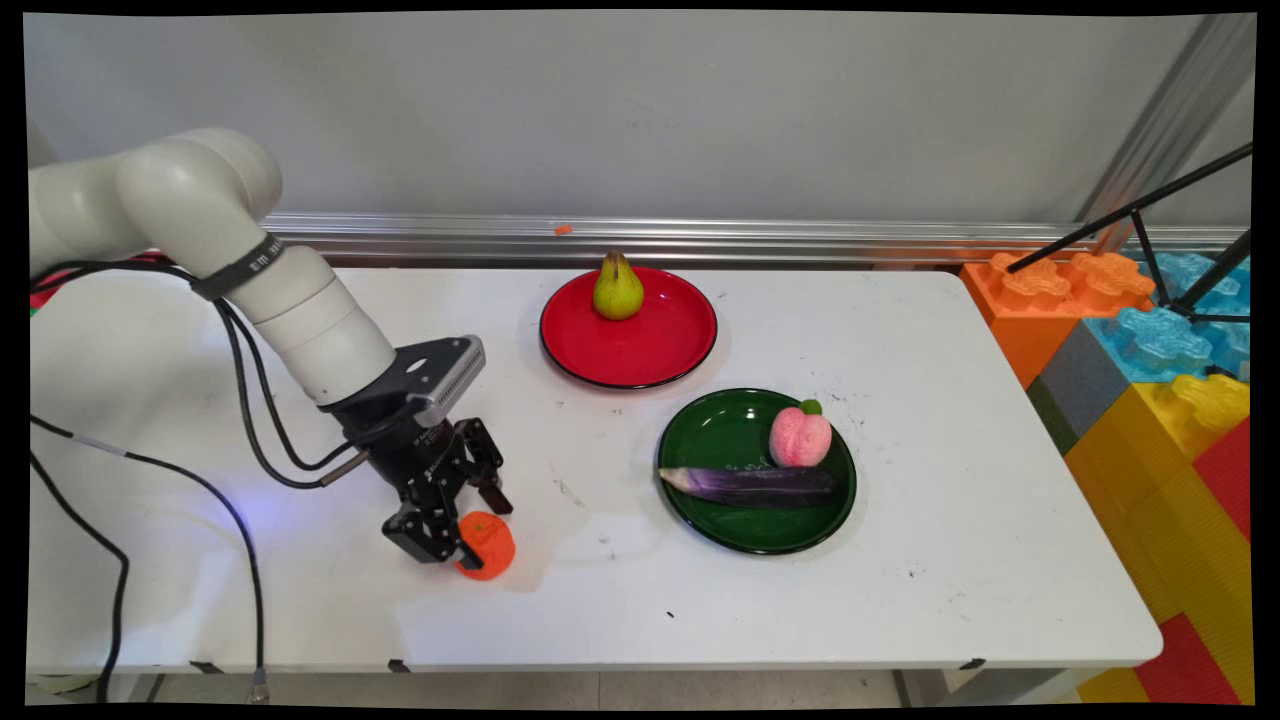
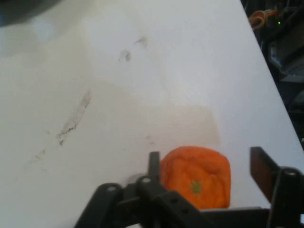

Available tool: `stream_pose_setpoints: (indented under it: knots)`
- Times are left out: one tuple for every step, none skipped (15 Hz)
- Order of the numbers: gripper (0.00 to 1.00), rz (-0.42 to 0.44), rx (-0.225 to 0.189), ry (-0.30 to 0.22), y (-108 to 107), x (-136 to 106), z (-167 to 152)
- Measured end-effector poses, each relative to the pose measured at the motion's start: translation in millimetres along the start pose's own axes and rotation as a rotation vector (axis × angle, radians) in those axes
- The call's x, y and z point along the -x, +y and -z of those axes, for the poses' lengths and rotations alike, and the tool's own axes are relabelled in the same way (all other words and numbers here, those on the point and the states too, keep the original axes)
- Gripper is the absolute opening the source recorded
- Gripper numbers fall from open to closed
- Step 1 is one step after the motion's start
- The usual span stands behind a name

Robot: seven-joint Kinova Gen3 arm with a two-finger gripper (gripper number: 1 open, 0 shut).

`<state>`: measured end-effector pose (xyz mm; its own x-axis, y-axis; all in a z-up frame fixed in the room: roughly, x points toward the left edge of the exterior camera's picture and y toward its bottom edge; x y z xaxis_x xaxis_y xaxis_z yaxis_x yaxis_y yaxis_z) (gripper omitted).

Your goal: Place the picked object on the table

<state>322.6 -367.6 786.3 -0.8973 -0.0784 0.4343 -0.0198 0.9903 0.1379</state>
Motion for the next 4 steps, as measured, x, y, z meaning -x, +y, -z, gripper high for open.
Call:
stream_pose_setpoints:
  knots:
    - [1.0, -0.01, 0.004, -0.002, -0.4, 0.1, -0.9]
    - [1.0, -0.019, 0.006, -0.002, -1.0, -0.1, -1.8]
    - [1.0, -0.026, 0.008, -0.002, -1.6, -0.6, -2.3]
    - [1.0, -0.03, 0.009, -0.001, -2.0, -0.9, -2.1]
